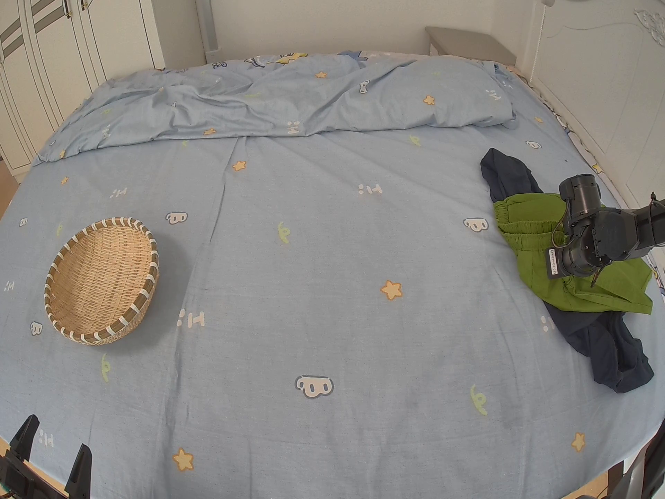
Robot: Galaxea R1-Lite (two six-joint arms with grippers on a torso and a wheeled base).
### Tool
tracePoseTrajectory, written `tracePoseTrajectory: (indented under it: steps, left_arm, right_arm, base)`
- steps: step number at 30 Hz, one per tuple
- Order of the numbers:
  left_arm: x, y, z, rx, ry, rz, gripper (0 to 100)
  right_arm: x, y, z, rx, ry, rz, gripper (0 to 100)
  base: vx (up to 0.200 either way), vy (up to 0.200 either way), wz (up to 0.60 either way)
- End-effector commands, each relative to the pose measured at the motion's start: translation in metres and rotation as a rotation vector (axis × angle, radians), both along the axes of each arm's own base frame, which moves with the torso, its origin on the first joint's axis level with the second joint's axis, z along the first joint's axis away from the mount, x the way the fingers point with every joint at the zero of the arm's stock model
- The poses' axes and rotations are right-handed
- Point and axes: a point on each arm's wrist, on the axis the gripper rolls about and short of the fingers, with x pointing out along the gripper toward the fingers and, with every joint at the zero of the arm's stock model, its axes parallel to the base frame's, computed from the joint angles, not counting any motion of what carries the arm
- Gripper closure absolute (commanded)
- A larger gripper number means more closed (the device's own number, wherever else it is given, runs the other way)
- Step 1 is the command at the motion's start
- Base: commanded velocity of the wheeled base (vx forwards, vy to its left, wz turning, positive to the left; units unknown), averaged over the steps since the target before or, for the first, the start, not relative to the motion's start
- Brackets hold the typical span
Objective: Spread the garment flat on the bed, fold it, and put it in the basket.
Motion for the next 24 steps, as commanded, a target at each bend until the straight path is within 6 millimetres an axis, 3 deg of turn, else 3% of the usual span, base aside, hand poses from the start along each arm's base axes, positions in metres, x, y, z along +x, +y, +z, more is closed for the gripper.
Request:
tracePoseTrajectory:
  steps: [1, 4, 12, 15, 16, 24]
  left_arm:
    - [0.001, 0.0, -0.005, 0.0, 0.017, 0.0, 0]
    - [0.001, 0.0, -0.005, 0.0, 0.017, 0.0, 0]
    - [0.001, 0.0, -0.005, 0.0, 0.017, 0.0, 0]
    - [0.001, 0.0, -0.005, 0.0, 0.017, 0.0, 0]
    - [0.001, 0.0, -0.005, 0.0, 0.017, 0.0, 0]
    - [0.001, 0.0, -0.005, 0.0, 0.017, 0.0, 0]
  right_arm:
    - [0.0, -0.002, 0.003, 0.001, -0.008, -0.005, 100]
    - [-0.002, -0.002, 0.009, 0.001, -0.018, 0.0, 100]
    - [-0.042, 0.006, 0.078, 0.023, -0.085, 0.06, 100]
    - [-0.042, 0.006, 0.078, 0.023, -0.085, 0.06, 100]
    - [-0.069, 0.017, 0.108, 0.084, -0.054, 0.159, 100]
    - [-0.089, 0.021, 0.12, 0.156, 0.028, 0.233, 100]
  base:
    - [0.0, 0.0, 0.0]
    - [0.0, 0.0, 0.0]
    - [0.0, 0.0, 0.0]
    - [0.0, 0.0, 0.0]
    - [0.0, 0.0, 0.0]
    - [0.0, 0.0, 0.0]
